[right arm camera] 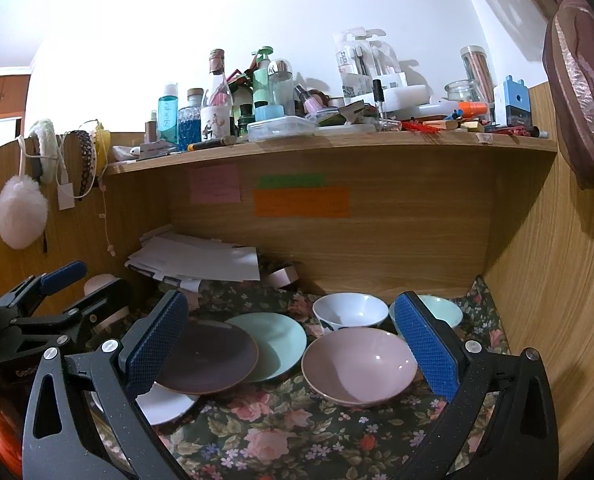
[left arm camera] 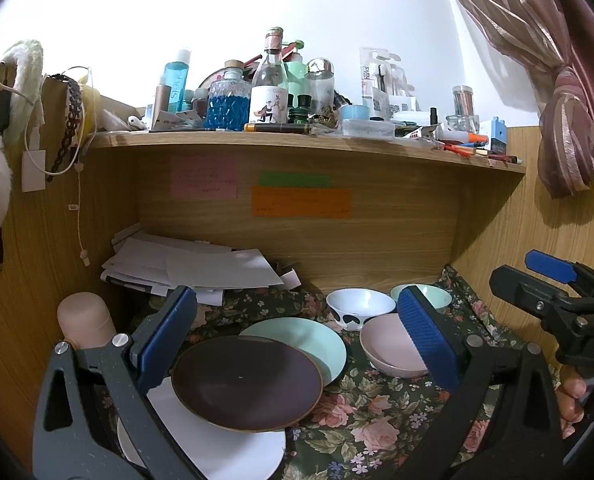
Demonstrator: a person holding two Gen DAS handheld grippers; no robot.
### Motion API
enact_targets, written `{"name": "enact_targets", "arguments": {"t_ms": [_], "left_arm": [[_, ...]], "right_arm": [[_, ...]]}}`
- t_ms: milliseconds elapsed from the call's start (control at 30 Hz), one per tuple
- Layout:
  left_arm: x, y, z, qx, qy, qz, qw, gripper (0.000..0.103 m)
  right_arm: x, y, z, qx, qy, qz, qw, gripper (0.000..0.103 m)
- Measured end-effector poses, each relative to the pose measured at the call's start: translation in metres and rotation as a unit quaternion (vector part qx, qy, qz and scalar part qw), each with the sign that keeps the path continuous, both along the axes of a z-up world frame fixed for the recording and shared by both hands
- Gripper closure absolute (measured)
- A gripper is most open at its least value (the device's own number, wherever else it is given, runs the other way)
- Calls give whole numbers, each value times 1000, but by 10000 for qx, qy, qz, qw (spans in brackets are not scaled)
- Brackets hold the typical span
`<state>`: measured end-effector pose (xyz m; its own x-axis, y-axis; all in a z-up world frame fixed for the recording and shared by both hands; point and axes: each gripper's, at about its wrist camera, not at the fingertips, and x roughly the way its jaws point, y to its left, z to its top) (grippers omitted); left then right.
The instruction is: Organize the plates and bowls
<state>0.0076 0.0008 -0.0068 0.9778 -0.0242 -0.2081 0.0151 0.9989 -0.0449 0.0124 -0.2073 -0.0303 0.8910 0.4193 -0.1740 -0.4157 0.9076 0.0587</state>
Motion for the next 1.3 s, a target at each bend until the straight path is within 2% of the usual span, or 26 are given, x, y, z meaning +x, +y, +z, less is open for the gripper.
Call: {"name": "enact_targets", "arguments": {"t_ms": [1300], "left_arm": [[1,1,2,-4,-8,-6,10000,1]], "right_arm": [[-4,1,3,74,-45,49,10000,0]]}}
